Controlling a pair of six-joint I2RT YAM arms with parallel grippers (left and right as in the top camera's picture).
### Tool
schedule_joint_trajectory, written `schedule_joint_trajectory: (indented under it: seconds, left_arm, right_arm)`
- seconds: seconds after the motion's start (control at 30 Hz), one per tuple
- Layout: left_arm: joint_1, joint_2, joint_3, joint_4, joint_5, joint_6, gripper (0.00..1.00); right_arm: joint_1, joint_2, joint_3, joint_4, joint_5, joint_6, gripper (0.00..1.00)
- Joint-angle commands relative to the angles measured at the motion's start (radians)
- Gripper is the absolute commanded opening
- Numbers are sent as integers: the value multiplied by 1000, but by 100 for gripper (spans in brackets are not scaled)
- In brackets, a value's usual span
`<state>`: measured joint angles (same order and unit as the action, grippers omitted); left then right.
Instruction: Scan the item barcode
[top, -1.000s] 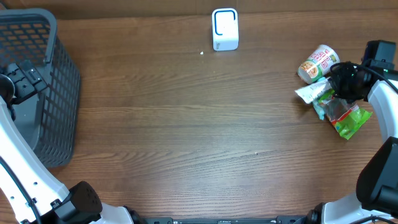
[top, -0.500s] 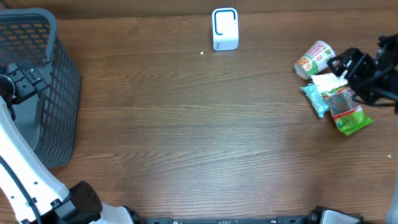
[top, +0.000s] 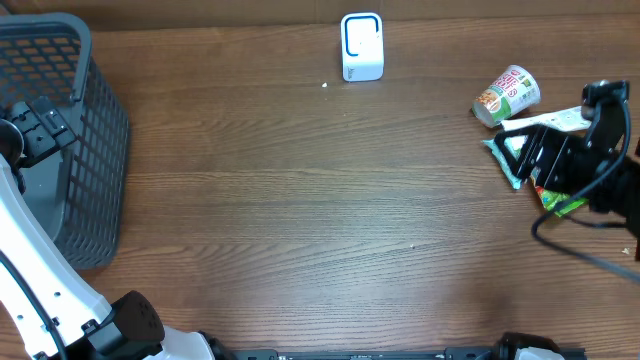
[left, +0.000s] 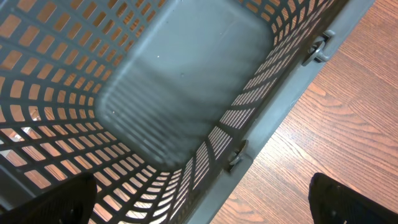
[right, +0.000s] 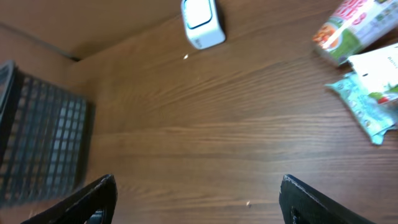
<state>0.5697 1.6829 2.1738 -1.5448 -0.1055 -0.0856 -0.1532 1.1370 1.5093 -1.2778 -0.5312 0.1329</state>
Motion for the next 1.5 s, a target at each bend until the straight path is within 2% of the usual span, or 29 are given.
schedule_joint_trajectory:
  seconds: [0.0, 0.03, 0.2, 0.33, 0.43, 0.53, 0.63, 0.8, 0.93, 1.03, 1.2, 1.37, 1.47]
  left_arm:
    - [-2, -9, 16, 1, 2, 0, 100]
    - [-2, -9, 16, 1, 2, 0, 100]
    - [-2, -9, 16, 1, 2, 0, 100]
    - [-2, -9, 16, 1, 2, 0, 100]
    - [-2, -9, 16, 1, 2, 0, 100]
    - [-2, -9, 16, 1, 2, 0, 100]
    - [-2, -9, 16, 1, 2, 0, 99]
    - [-2, -9, 16, 1, 2, 0, 100]
    - [-2, -9, 16, 1, 2, 0, 100]
    - [-2, -9, 16, 2, 2, 0, 100]
    - [-2, -9, 16, 2, 2, 0, 100]
    - [-2, -9, 16, 1, 2, 0, 100]
    - [-2, -9, 16, 1, 2, 0, 100]
  right_arm:
    - [56, -38, 17, -50, 27, -37, 85]
    - [69, -43, 17, -76, 45, -37, 100]
    - [76, -85, 70, -78, 64, -32, 100]
    - [76, -118, 116, -78, -23, -27, 100]
    - [76, -126, 116, -67, 51, -60, 100]
    - [76, -126, 115, -44, 80, -194, 100]
    - [76, -124, 114, 48, 181, -198, 100]
    - [79, -107, 84, 89, 182, -219, 100]
    - [168, -243, -138, 396, 270, -220, 100]
    - [233, -407, -413, 655, 373, -219, 100]
    - [262, -702, -924, 1052, 404, -215, 100]
    - [289, -932, -1256, 1262, 406, -211, 100]
    - [291, -1070, -1393, 1297, 413, -211, 100]
